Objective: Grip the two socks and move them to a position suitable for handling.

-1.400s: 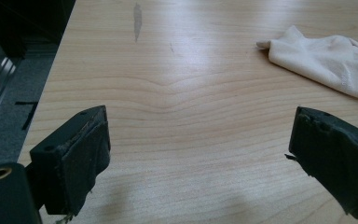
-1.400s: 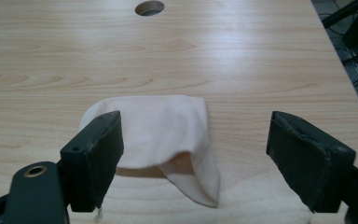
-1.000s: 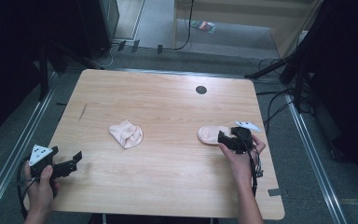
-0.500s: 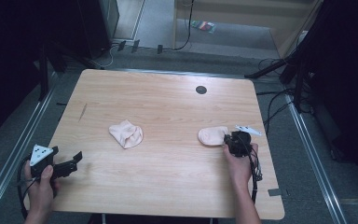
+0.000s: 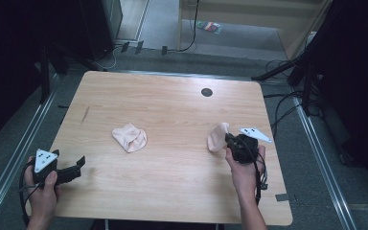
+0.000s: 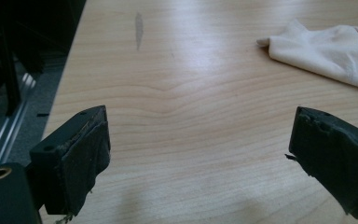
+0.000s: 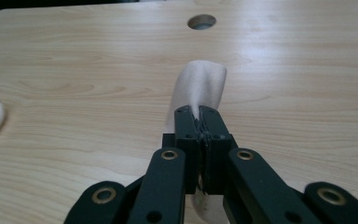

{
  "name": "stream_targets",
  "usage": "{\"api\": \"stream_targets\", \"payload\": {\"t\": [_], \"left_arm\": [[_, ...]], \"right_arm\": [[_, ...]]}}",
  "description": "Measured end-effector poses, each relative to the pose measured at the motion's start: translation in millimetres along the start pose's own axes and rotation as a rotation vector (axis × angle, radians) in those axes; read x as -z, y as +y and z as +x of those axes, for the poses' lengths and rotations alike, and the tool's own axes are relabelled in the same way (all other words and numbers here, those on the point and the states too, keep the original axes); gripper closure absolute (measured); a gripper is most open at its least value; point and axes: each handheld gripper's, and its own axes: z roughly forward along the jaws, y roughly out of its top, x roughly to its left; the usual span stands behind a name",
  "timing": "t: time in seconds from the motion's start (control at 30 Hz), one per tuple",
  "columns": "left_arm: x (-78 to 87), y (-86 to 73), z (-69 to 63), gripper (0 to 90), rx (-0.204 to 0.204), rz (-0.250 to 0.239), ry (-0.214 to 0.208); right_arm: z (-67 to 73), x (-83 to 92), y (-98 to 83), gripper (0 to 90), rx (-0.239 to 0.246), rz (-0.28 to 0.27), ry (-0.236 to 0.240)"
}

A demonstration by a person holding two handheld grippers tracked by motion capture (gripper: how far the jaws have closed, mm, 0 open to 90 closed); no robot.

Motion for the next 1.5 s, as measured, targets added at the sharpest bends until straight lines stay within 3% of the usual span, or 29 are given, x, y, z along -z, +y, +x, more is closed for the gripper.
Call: {"api": "stream_targets", "payload": {"t": [0.03, 0.1, 0.23, 0.43, 0.57, 0.73, 0.83, 1.0, 1.17, 1.33, 1.37, 1.5], "left_arm": [[2.2, 3.2, -1.3, 5.6, 0.018, -0.016, -0.001], [2.9, 4.6, -2.8, 5.6, 0.013, -0.018, 0.0], [5.8, 13.8, -19.4, 5.6, -0.025, -0.036, -0.014], [8.5, 30.8, -56.6, 5.6, -0.061, -0.07, -0.085], [6.8, 35.9, -83.4, 5.6, -0.091, -0.068, -0.145], [0.6, 39.2, -105.8, 5.6, -0.112, -0.062, -0.195], [-2.4, 43.1, -117.2, 5.6, -0.1, -0.073, -0.217], [-7.7, 46.8, -131.4, 5.6, -0.082, -0.081, -0.244], [-9.3, 45.2, -138.6, 5.6, -0.084, -0.08, -0.261], [-7.4, 39.9, -144.6, 5.6, -0.094, -0.079, -0.285], [-6.7, 38.0, -145.5, 5.6, -0.093, -0.074, -0.296], [-6.2, 34.1, -146.9, 5.6, -0.083, -0.071, -0.308]], "right_arm": [[7.0, 7.1, 2.4, 89.0, 0.01, -0.01, 0.017], [11.4, 11.3, 3.3, 89.0, 0.017, -0.017, 0.021], [25.4, 22.6, 4.4, 89.0, 0.037, -0.033, 0.039], [46.6, 34.6, 5.5, 89.0, 0.065, -0.05, 0.075], [64.2, 39.7, 4.1, 89.0, 0.096, -0.054, 0.096], [78.3, 43.0, 3.4, 89.0, 0.106, -0.054, 0.134], [83.9, 44.3, 3.3, 89.0, 0.111, -0.059, 0.149], [99.7, 46.5, -0.3, 89.0, 0.128, -0.063, 0.168], [114.8, 46.5, -6.6, 89.0, 0.149, -0.056, 0.194], [135.5, 45.8, -17.0, 88.9, 0.18, -0.039, 0.237], [144.8, 44.7, -22.7, 88.9, 0.197, -0.029, 0.25], [154.5, 43.3, -28.8, 88.9, 0.215, -0.016, 0.269]]}}
